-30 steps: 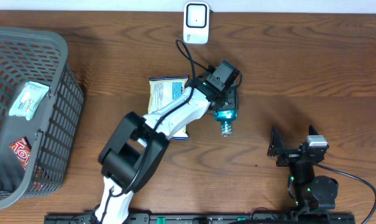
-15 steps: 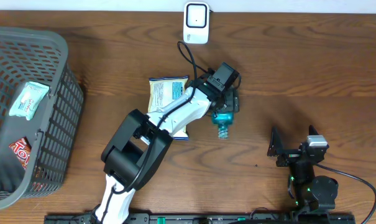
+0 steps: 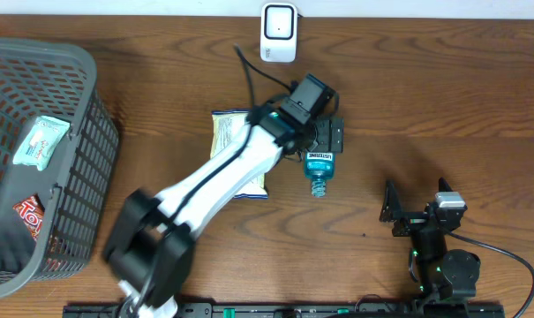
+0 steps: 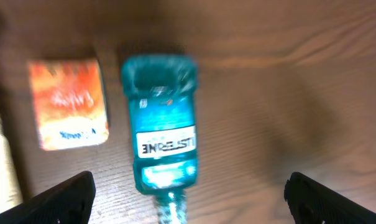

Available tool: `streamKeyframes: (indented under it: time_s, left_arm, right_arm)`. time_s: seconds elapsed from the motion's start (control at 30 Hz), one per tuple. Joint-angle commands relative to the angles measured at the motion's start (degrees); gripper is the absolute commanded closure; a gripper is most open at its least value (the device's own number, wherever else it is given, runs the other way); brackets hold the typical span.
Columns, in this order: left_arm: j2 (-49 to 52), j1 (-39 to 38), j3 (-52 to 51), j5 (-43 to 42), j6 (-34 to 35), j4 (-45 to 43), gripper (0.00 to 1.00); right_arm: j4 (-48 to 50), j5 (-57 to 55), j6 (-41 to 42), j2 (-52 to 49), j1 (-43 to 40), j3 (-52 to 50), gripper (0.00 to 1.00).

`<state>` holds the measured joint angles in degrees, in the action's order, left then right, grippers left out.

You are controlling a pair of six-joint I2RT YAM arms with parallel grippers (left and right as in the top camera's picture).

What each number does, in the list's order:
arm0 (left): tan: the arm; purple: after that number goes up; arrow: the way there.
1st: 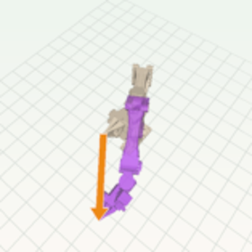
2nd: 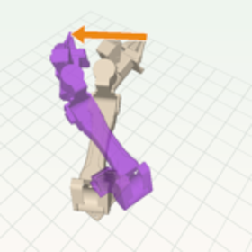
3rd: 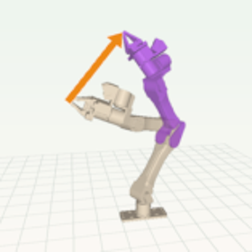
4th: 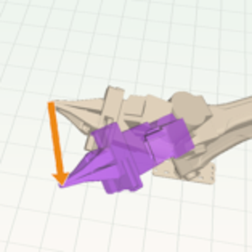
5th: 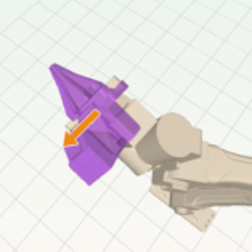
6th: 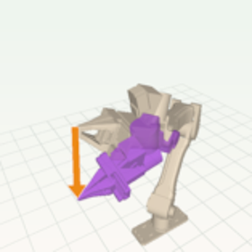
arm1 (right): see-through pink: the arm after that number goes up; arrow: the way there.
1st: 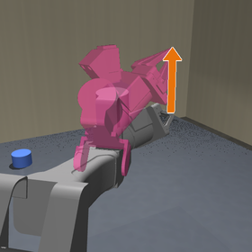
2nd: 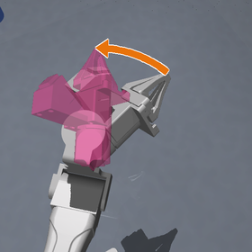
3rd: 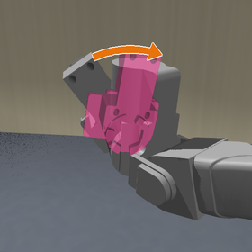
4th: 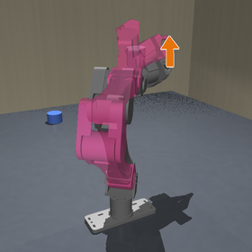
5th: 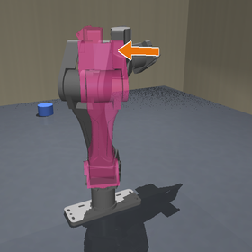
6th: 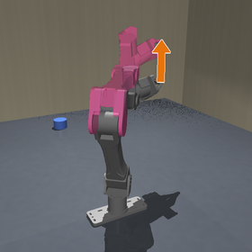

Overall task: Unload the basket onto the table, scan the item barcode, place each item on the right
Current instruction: 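Carry the mouthwash bottle out and set it right of the orange box, then reach the left gripper into the basket and grasp the red Top bar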

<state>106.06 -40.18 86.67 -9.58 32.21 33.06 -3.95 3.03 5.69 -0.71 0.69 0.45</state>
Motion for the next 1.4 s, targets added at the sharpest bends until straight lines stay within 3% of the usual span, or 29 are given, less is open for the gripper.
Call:
streamKeyframes:
  time_s: [0.0,0.3,0.43,0.93,1.2,1.37]
  left_arm:
    - [-8.44,0.42,1.42,5.14,-2.27,0.63,0.02]
    - [-24.15,3.54,1.42,18.01,-4.79,2.38,0.02]
    - [-29.31,8.02,1.42,19.32,-4.52,3.43,0.02]
    - [-40.54,37.13,1.44,19.32,-0.61,3.82,0.02]
    - [-40.15,56.35,1.44,19.32,8.85,7.52,0.02]
    - [-38.25,69.09,1.42,19.32,17.94,16.55,0.02]
  right_arm:
    - [-0.13,-0.09,0.68,0.26,0.44,-0.13,0.01]
    - [-0.13,-0.09,0.68,0.28,0.44,-0.13,0.01]
    - [-0.11,-0.09,0.68,0.28,0.44,-0.13,0.01]
    - [-0.13,-0.09,0.68,0.28,0.44,-0.13,0.01]
    - [-0.13,-0.09,0.68,0.28,0.44,-0.13,0.01]
    - [-0.13,-0.09,0.68,0.28,0.44,-0.13,0.01]
